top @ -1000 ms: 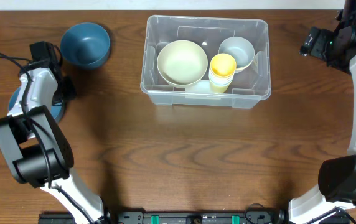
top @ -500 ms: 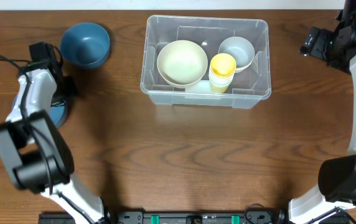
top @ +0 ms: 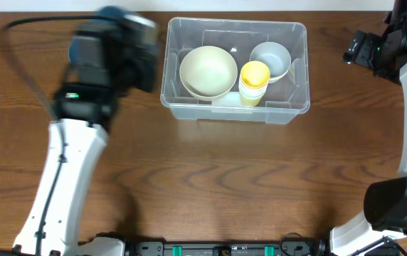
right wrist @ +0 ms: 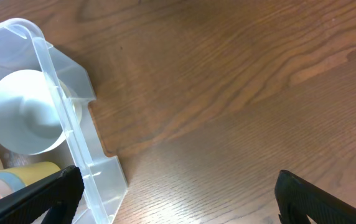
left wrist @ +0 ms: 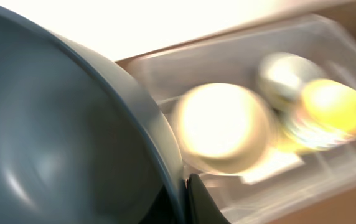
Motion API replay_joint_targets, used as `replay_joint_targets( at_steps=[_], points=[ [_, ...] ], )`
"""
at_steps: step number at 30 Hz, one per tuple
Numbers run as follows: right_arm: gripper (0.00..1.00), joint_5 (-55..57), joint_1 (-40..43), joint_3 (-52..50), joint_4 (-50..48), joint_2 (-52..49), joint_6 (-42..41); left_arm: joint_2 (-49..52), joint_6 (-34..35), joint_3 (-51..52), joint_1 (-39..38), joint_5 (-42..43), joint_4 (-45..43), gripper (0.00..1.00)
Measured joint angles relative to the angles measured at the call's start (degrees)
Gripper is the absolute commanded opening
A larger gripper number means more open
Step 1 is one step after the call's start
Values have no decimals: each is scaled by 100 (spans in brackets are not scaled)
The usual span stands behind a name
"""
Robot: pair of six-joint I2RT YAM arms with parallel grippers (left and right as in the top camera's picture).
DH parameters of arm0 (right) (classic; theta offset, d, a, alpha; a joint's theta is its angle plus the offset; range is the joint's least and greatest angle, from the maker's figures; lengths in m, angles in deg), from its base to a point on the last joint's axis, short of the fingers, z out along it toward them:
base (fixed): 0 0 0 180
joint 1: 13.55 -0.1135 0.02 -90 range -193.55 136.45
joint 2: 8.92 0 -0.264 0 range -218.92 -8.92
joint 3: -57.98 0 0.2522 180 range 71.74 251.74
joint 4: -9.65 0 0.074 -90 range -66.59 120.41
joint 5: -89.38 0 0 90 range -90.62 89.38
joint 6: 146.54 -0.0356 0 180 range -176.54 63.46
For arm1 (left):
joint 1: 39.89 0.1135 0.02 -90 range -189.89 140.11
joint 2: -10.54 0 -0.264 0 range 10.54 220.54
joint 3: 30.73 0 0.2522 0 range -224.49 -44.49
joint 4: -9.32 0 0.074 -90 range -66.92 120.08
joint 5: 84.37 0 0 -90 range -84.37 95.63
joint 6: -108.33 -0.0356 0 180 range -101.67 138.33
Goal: Pack container
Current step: 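Carry the dark-blue bowl over the bin with the left gripper, then lower the dark-blue bowl onto the cream bowl and open the left gripper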
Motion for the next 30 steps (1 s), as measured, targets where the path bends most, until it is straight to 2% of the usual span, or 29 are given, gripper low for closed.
replay_joint_targets(
  at_steps=[5,10,21,26,27,30],
  points=[
    [99,0,0,0,0,0,0,282,-763,2,-1390,-446,-326,6],
    [99,0,0,0,0,0,0,739,-1113,2,-2039,-925,-599,6],
    [99,0,0,0,2,0,0,2076,-1322,2,-2151,-1272,-905,6],
    [99,2,0,0,0,0,0,2286,-1362,2,-2151,-1375,-1222,6],
    [99,2,0,0,0,0,0,2286,-1368,2,-2151,-1379,-1246,9],
    [99,0,0,0,0,0,0,2286,-1453,2,-2151,-1399,-1314,42]
  ],
)
